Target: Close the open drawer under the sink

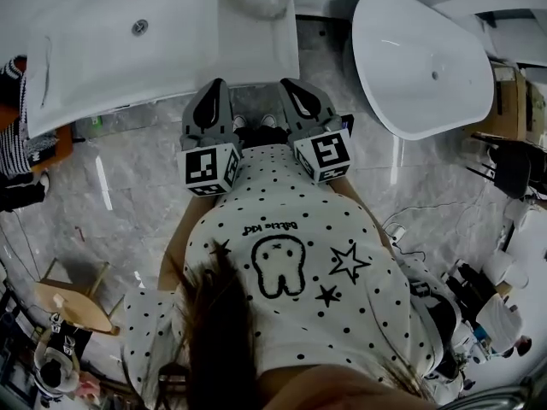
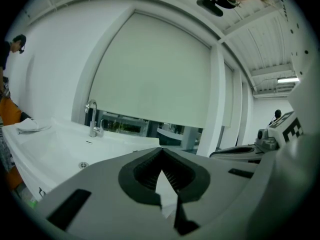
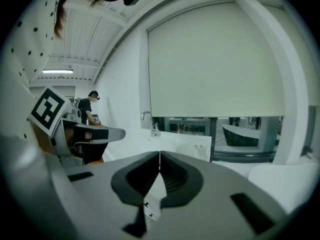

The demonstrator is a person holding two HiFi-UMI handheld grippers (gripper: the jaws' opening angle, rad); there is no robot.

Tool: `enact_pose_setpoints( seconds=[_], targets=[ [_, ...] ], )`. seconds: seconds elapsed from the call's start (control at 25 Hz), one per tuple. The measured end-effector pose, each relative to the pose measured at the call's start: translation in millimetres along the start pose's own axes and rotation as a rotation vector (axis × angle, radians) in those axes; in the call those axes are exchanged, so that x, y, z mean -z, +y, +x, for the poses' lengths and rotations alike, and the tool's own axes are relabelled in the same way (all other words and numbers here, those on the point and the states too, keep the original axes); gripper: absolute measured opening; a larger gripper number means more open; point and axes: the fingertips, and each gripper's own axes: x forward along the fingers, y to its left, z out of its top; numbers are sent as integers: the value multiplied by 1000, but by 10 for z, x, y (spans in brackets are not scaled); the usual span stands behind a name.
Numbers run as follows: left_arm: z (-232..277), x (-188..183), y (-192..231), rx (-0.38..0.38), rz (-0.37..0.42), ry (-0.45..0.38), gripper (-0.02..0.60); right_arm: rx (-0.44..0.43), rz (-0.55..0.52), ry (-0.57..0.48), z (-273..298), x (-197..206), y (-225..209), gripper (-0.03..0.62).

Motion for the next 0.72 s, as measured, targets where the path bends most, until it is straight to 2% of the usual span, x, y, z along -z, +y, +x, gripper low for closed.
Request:
enact_pose_setpoints(
  seconds=[0.28, 0.4, 0.72],
  targets=[
    [-35, 278, -296, 3, 8, 23, 5, 3, 25, -20, -214, 203, -214, 14],
    [-38, 294, -320, -13, -23, 14, 5, 27, 32, -40, -303, 217, -333, 14],
    [-29, 300, -520, 10, -5, 16, 5, 33, 14, -37, -445, 252, -412, 14]
  ],
)
